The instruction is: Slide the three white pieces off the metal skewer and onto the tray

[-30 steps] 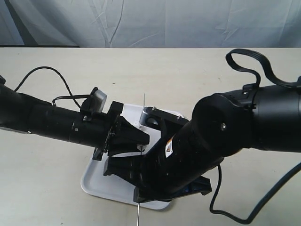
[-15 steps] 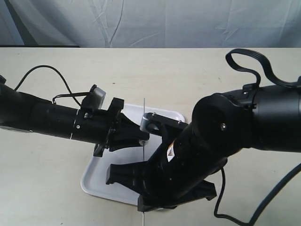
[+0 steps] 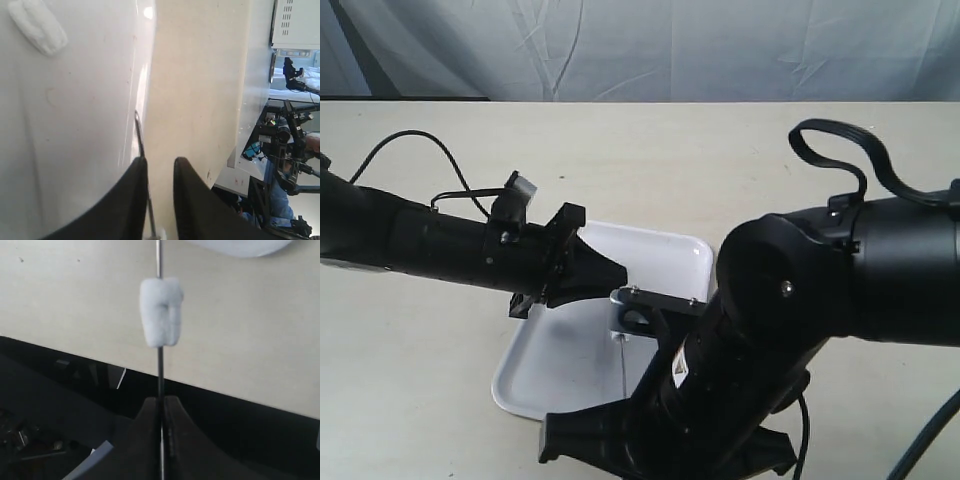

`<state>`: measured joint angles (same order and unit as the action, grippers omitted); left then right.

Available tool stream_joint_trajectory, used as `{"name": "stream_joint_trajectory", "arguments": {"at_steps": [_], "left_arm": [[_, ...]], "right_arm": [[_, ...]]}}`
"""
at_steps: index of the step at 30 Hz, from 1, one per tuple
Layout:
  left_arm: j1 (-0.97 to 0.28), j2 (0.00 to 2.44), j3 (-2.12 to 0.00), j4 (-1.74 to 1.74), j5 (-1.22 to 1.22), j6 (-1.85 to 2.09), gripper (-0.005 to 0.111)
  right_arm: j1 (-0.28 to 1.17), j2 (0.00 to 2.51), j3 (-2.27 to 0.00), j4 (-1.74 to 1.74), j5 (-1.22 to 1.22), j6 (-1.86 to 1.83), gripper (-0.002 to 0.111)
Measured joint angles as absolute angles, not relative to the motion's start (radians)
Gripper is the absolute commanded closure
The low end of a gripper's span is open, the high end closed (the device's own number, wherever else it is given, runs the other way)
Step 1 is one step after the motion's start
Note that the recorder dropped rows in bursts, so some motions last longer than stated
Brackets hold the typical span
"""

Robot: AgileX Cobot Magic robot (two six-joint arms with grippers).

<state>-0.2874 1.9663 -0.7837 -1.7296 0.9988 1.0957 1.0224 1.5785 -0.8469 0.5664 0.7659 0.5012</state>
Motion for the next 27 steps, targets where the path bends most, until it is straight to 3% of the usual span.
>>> {"name": "stream_joint_trajectory", "arguments": {"at_steps": [9,27], "left_arm": [[-0.287,1.966,-0.786,-1.698,1.033,1.082,0.074],[-0.287,1.966,-0.786,-1.669,1.098,1.056,0.084]], "right_arm": [[1.025,1.579,-0.847,0.439,0.757,0.561,0.109],[1.025,1.579,-0.847,0.421,0.639,0.601,0.109]]}}
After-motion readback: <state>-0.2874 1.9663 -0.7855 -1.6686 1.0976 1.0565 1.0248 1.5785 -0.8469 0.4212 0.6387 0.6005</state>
